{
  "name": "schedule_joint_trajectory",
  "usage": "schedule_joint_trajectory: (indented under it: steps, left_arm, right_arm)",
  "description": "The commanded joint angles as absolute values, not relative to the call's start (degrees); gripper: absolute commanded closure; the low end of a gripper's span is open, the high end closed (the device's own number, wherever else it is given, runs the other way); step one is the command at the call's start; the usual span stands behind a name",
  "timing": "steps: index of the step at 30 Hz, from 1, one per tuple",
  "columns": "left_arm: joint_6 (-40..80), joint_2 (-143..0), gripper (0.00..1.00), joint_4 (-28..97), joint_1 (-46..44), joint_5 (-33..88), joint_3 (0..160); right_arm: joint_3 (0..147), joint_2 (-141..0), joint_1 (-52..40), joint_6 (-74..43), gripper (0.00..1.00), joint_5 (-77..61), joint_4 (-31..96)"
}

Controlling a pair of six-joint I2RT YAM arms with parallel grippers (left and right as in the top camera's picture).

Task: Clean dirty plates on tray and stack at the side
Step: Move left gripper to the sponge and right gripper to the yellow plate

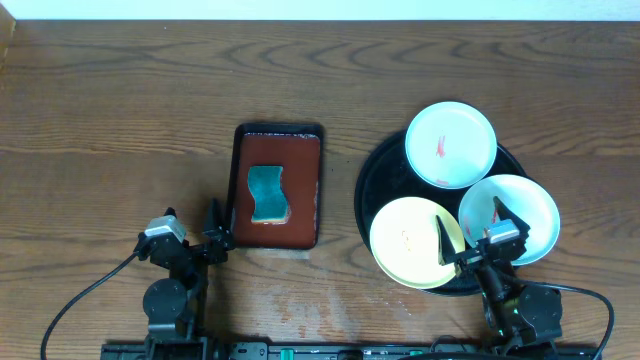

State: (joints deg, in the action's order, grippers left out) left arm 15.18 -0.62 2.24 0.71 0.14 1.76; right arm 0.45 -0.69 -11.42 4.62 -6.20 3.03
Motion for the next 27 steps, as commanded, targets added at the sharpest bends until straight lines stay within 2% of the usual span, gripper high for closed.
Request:
schedule_joint_trajectory:
  steps: [1, 9, 14, 17, 18, 21, 27]
  left_arm:
    - [15.3, -0.6, 0.16, -0.3, 1.0, 1.2, 1.5]
    - [15.0, -8.0, 0.16, 3.9, 1.0, 5.3, 16.7]
    - [15.0, -24.1, 0.16, 14.7, 1.0, 9.3, 33.4]
    - [15.0, -35.1, 0.16, 24.6, 1.0, 15.5, 44.9]
    - [15.1, -42.3, 0.16, 32.2, 0.9, 17.9, 52.8]
    - [15.0, -52.4, 0.16, 42.0, 0.9, 18.0, 62.3]
    - [15.3, -64.4, 0.16, 48.1, 0.9, 21.0, 66.8]
  right_arm:
    - [1.0, -0.4, -10.8, 3.7, 0.01, -14.7, 2.3]
    - [13.8, -8.0, -10.8, 2.0, 0.01, -18.2, 4.5]
    - [30.0, -24.2, -10.8, 1.1, 0.01, -18.3, 13.2]
    - [41.9, -36.9, -10.8, 0.9, 0.01, -18.5, 23.8]
    - [49.5, -45.1, -10.8, 0.9, 0.01, -18.5, 30.9]
    - [58.6, -55.5, -10.8, 0.9, 0.01, -18.9, 38.8]
    - [64.7, -69.1, -10.8, -0.3, 0.01, -22.5, 41.8]
